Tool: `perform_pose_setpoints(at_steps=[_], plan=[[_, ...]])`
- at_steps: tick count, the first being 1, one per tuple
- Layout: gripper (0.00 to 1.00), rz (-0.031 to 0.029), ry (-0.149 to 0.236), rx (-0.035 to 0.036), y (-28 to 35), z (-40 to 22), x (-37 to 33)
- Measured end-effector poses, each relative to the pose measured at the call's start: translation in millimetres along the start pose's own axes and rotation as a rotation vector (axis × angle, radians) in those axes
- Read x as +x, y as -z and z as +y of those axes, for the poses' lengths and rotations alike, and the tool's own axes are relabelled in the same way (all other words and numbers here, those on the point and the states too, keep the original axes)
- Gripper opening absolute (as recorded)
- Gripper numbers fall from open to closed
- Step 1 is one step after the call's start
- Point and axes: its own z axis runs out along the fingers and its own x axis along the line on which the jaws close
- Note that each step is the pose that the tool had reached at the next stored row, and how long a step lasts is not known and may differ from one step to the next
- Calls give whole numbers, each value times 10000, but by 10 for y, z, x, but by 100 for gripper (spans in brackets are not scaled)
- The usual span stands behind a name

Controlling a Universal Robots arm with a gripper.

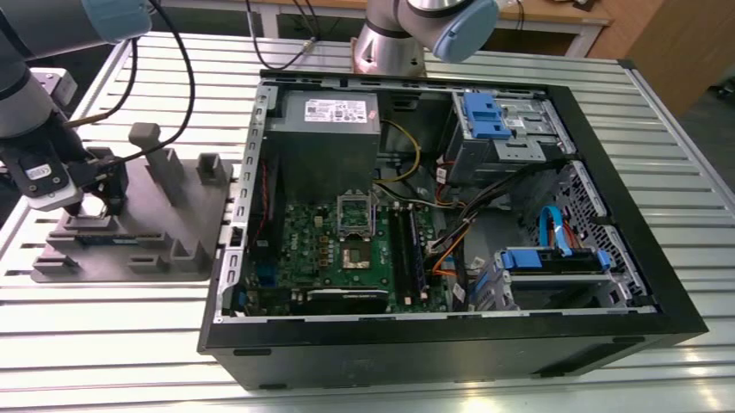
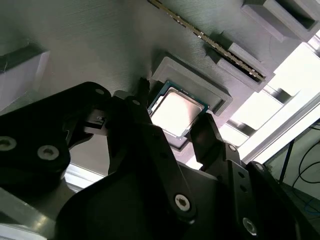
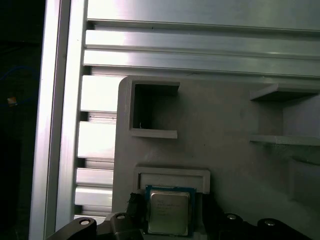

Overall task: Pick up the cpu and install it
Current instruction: 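Pick up the cpu and move it towards the insertion slot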

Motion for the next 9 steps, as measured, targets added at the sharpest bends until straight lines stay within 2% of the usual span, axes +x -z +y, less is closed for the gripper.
perform_pose_setpoints(at_steps=[9], plan=[[60,3,1,6,16,0,5]])
